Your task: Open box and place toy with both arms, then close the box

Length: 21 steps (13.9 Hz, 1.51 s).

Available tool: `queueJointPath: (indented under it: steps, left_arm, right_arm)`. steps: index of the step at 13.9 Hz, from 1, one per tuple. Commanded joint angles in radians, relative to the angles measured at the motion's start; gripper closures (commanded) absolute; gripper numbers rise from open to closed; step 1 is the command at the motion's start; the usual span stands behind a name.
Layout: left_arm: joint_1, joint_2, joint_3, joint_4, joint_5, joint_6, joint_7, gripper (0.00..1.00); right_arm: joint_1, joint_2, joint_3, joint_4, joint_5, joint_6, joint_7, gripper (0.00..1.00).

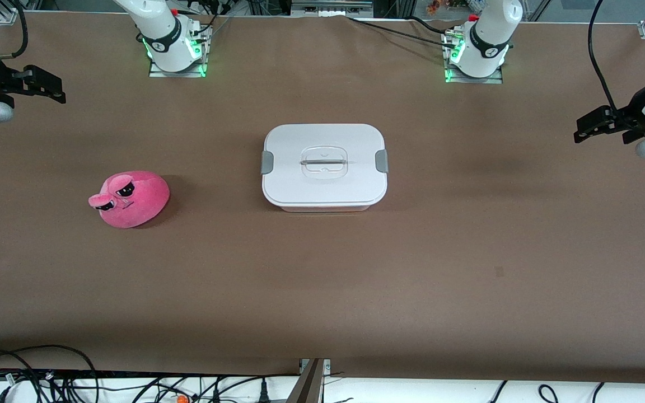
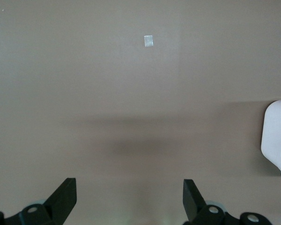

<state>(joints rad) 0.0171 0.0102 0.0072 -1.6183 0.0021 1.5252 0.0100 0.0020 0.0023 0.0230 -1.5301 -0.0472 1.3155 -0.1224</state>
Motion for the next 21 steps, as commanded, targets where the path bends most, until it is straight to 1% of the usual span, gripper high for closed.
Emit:
queueJointPath:
  steps: [1, 5, 11, 13, 15, 16, 18, 21]
  left_arm:
    - [0.014, 0.004, -0.010, 0.018, -0.004, -0.019, 0.021, 0.00]
    - [0.008, 0.013, -0.013, 0.034, -0.002, -0.045, 0.016, 0.00]
    - [0.006, 0.014, -0.013, 0.037, -0.008, -0.046, 0.016, 0.00]
    - [0.000, 0.014, -0.016, 0.037, -0.017, -0.095, 0.019, 0.00]
    - [-0.025, 0.024, -0.064, 0.037, -0.020, -0.170, 0.043, 0.00]
    - [-0.034, 0.039, -0.085, 0.037, -0.049, -0.181, 0.082, 0.00]
    - [-0.038, 0.056, -0.121, 0.037, -0.127, -0.180, 0.195, 0.00]
    - [-0.045, 0.129, -0.205, 0.038, -0.209, -0.165, 0.367, 0.00]
  right_arm:
    - [-0.007, 0.007, 0.003, 0.021, 0.000, -0.004, 0.004, 0.00]
    - [-0.010, 0.015, -0.012, 0.022, 0.000, 0.001, 0.003, 0.00]
    - [-0.010, 0.016, -0.012, 0.022, 0.001, 0.001, 0.004, 0.00]
    - [-0.010, 0.016, -0.012, 0.022, 0.000, 0.001, 0.004, 0.00]
    - [-0.010, 0.016, -0.012, 0.022, 0.000, 0.002, 0.004, 0.00]
    - [-0.010, 0.016, -0.012, 0.022, 0.001, 0.002, 0.004, 0.00]
    - [-0.010, 0.016, -0.012, 0.022, 0.001, 0.002, 0.004, 0.00]
    - [-0.010, 0.016, -0.012, 0.022, 0.003, 0.002, 0.004, 0.00]
